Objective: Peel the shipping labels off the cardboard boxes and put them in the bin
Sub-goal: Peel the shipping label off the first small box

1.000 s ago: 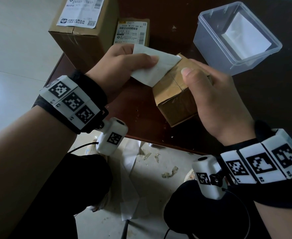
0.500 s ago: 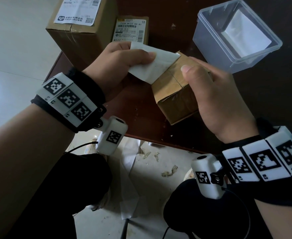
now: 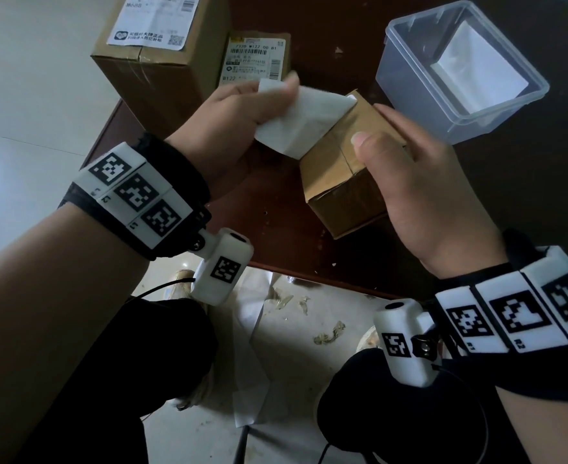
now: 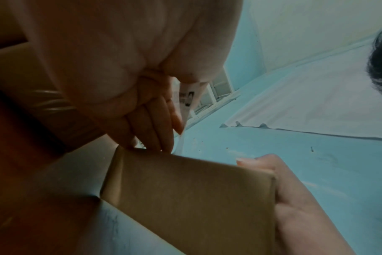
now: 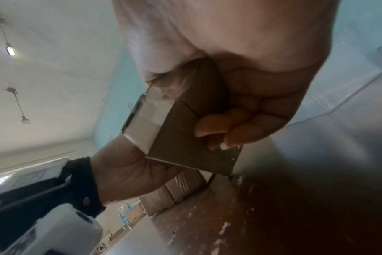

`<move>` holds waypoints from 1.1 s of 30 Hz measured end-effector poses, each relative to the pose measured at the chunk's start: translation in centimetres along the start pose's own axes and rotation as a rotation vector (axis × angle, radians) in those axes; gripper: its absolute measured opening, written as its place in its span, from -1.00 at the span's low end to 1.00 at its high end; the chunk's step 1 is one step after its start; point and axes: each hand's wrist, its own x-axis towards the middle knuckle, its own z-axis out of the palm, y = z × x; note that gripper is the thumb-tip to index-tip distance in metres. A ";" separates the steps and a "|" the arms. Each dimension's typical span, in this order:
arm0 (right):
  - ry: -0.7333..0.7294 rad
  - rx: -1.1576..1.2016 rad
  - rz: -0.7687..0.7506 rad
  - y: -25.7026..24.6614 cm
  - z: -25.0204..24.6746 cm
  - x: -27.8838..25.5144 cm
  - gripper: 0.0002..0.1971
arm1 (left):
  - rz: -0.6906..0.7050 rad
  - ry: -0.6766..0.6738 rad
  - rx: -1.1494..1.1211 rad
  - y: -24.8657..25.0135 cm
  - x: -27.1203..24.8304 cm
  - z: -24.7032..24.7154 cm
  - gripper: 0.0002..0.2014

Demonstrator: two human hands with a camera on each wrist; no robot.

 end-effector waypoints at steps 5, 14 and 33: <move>0.053 -0.068 0.040 0.0 0.1 -0.3 -0.33 | 0.114 0.001 0.095 0.6 0.4 -0.2 -0.63; 0.038 -0.182 0.024 0.1 1.2 -0.6 -0.14 | 0.483 0.145 0.717 0.1 0.2 -0.6 -0.62; -0.026 -0.233 0.213 0.4 1.0 -0.3 -0.21 | 0.340 -0.045 1.000 -0.3 0.3 -1.0 -0.78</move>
